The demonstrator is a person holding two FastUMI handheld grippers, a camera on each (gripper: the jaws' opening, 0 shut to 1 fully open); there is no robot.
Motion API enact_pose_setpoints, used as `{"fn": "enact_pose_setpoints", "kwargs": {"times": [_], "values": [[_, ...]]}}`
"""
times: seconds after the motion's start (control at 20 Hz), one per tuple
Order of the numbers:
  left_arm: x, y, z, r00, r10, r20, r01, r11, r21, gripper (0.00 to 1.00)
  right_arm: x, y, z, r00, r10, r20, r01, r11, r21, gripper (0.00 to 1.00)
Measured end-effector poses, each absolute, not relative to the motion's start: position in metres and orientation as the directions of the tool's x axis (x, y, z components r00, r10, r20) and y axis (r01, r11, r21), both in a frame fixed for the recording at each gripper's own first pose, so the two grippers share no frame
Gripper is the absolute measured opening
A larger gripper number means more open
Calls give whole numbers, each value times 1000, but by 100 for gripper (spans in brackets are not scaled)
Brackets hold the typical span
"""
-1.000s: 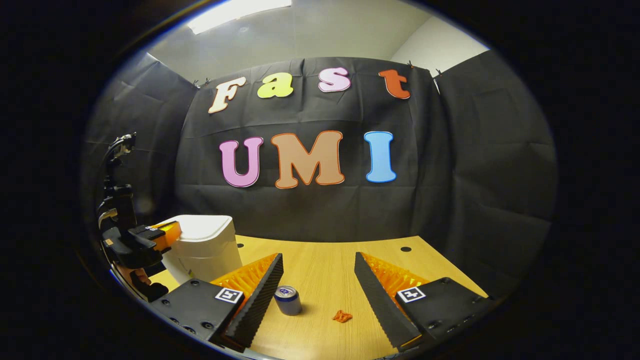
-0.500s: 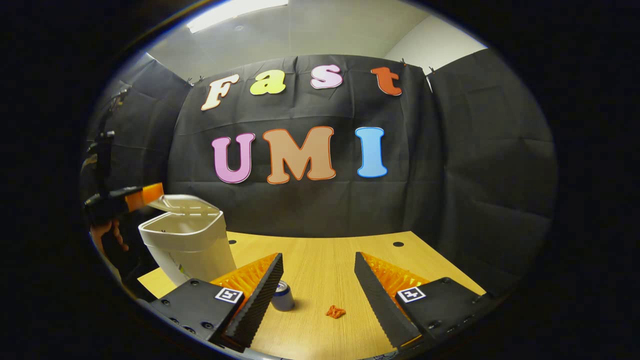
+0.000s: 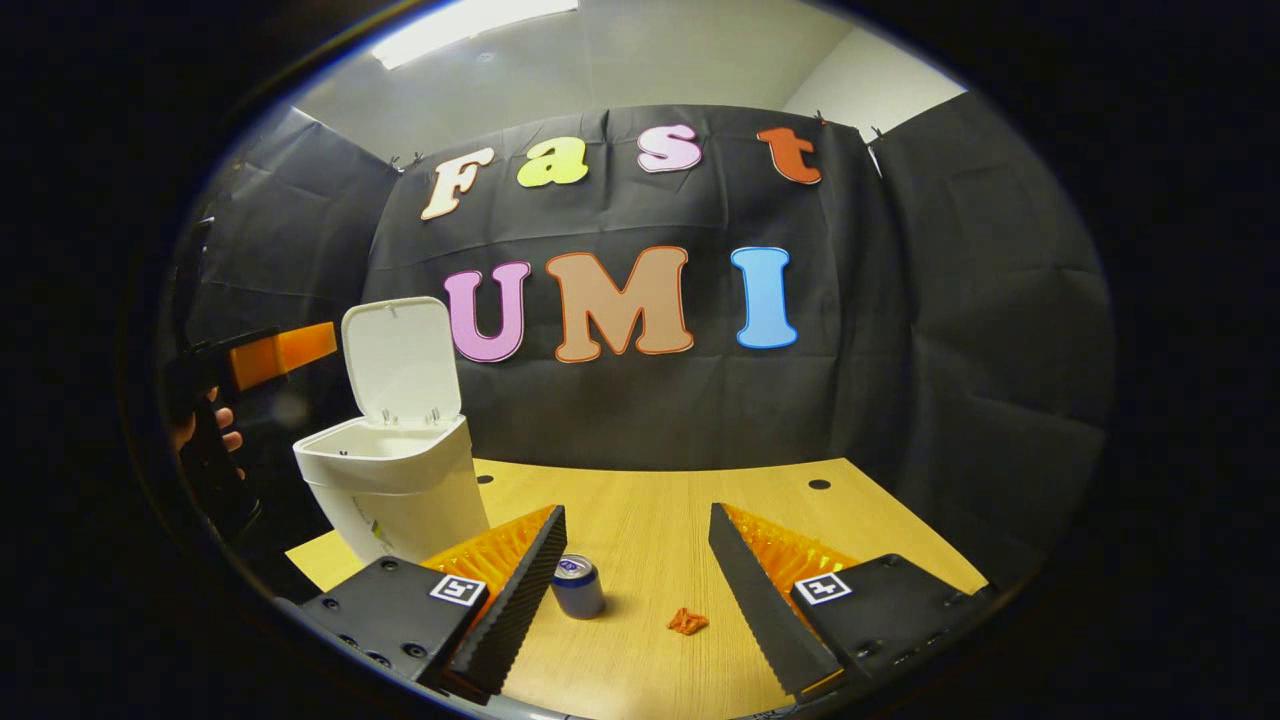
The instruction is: Press the lid of the desktop garbage bin to open it, pick up the crumpled paper on the desktop and throw it into the bin, then pick up the pop can on the desktop and drop it into the bin, and finally close the garbage bin lid.
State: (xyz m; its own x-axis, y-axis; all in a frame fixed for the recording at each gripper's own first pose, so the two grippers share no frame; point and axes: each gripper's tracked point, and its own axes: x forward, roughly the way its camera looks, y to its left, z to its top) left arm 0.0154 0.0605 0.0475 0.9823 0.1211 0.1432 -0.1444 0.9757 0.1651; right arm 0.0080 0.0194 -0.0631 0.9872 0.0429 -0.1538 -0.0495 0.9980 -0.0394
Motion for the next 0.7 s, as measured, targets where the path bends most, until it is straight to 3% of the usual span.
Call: {"fn": "enact_pose_setpoints", "kwargs": {"times": [0.45,0.5,0.7], "values": [[-16,42,52,975,152,164,-182,965,187,93,31,4,-112,985,82,-152,-96,992,-86,96],[-20,42,50,973,161,166,-192,962,194,98,35,2,-126,981,91,-171,-108,990,-89,96],[-30,41,48,963,208,170,-241,948,208,99,53,-9,-176,959,113,-259,-134,989,-65,96]]}}
